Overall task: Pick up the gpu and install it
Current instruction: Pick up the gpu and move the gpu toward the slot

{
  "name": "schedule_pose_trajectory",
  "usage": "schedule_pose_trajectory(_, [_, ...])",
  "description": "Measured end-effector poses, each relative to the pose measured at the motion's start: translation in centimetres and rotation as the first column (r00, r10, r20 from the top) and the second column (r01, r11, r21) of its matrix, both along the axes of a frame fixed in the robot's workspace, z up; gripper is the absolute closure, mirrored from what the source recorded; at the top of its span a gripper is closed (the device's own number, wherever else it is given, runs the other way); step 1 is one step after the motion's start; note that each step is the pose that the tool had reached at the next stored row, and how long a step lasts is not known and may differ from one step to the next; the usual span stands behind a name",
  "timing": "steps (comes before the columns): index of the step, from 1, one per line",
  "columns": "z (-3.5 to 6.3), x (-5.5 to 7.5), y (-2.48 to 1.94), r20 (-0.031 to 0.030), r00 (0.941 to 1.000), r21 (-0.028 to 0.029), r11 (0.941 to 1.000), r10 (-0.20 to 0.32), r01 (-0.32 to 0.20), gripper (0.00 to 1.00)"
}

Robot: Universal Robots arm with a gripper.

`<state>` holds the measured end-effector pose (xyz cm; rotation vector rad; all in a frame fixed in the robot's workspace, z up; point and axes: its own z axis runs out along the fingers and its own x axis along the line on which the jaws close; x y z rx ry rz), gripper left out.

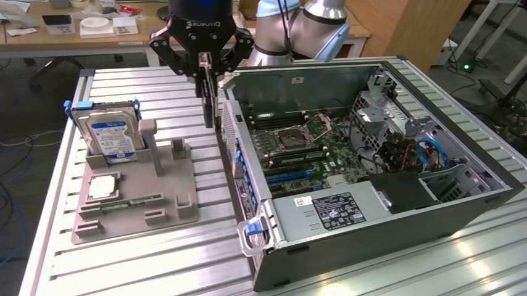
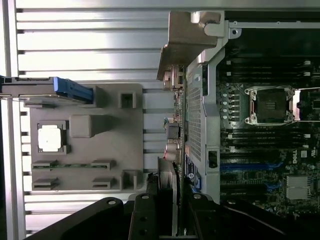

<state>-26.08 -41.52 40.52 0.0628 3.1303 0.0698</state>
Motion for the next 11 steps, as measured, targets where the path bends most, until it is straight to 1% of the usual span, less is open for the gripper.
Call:
schedule_pose_trajectory(6, [0.23,0.5,0.0,0.0001,1.0,0.0,1.0,0.0,0.0,0.73])
schedule_pose_trajectory(11, [0.23,1.9,0.0,0.0,1.0,0.0,1.0,0.0,0.0,0.73])
